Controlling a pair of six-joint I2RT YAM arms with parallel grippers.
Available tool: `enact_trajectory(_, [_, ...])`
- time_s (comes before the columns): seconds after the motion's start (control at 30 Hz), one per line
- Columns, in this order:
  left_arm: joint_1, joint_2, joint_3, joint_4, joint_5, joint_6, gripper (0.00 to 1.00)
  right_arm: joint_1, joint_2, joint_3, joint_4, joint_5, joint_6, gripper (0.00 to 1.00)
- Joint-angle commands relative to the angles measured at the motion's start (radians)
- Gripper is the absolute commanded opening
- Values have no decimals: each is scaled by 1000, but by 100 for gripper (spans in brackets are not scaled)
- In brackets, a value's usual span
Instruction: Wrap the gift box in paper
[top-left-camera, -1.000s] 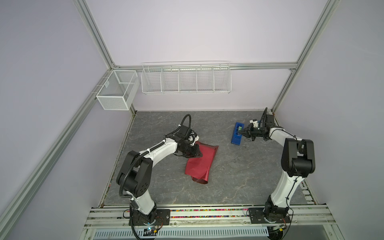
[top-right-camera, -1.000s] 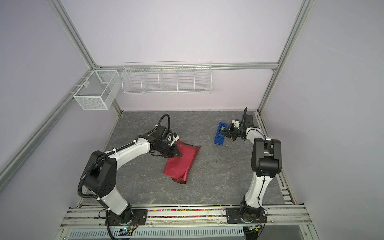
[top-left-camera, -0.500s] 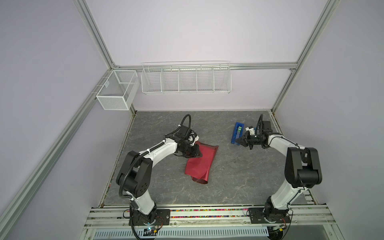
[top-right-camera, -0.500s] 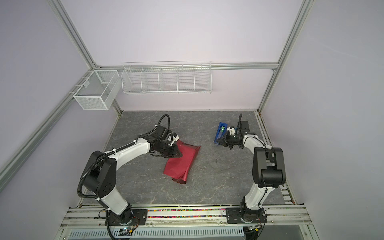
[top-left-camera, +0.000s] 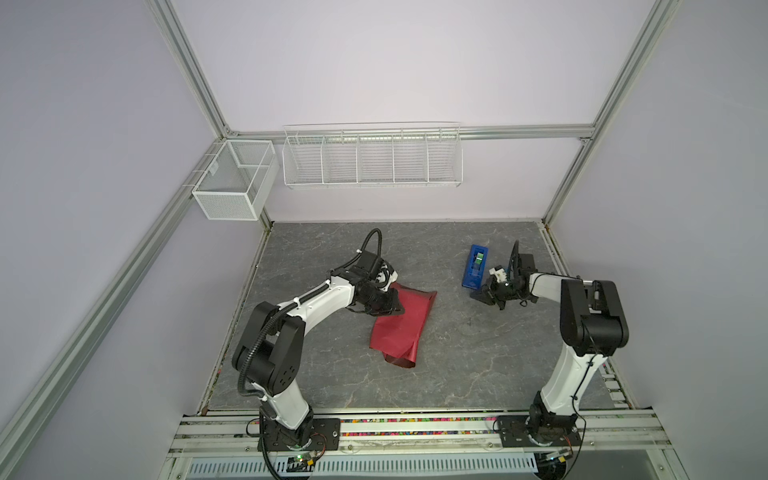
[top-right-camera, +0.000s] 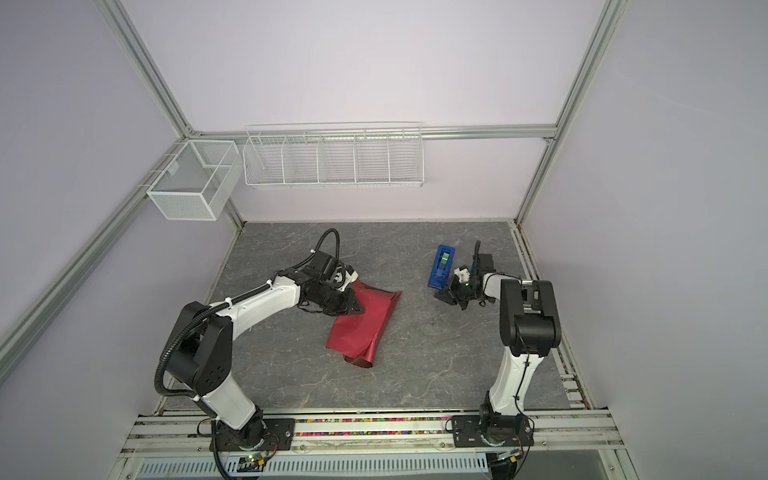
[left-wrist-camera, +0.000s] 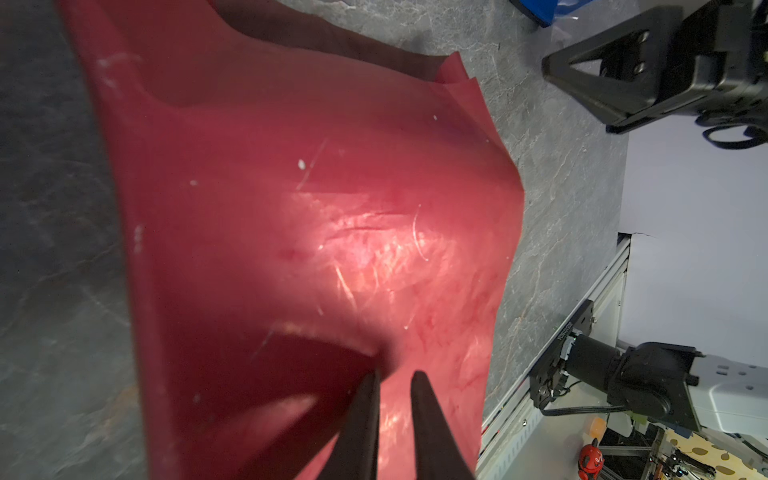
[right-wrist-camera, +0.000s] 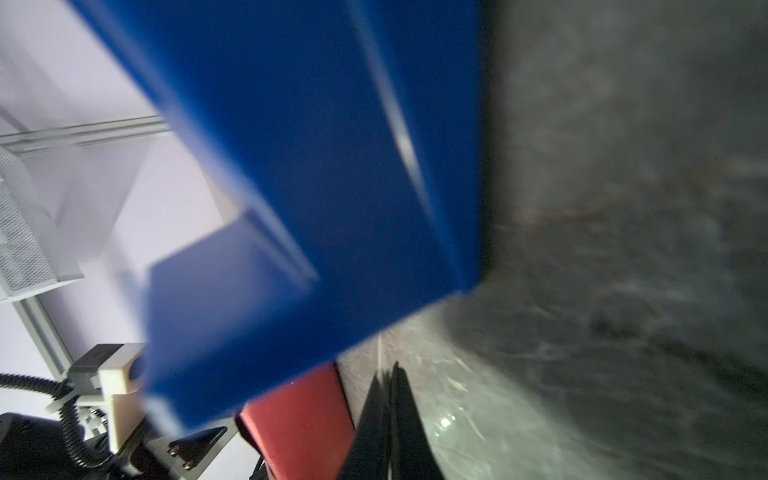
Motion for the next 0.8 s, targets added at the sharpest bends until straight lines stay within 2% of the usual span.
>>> enact_trajectory(0.0, [-8,62,-60,-105,-85,0,17,-3,-55,-40,-102,26,-54,7])
enact_trajectory(0.13, [-8,59,-60,-109,-87,1,17,3,-165,-38,-138,-7,-89,7])
enact_trajectory(0.33, [-8,58,-57,-110,-90,1,17,88,-253,43,-329,-113,-225,7])
enact_trajectory(0.47, [-8,60,-60,-109,-89,-1,17,213,-289,114,-425,-119,-279,7])
enact_trajectory(0.57, [-8,60,-60,-112,-88,2,17,344,-290,176,-467,-127,-305,7])
enact_trajectory(0.77, [-8,63,-62,-110,-85,4,17,549,-177,320,-558,-97,-352,7])
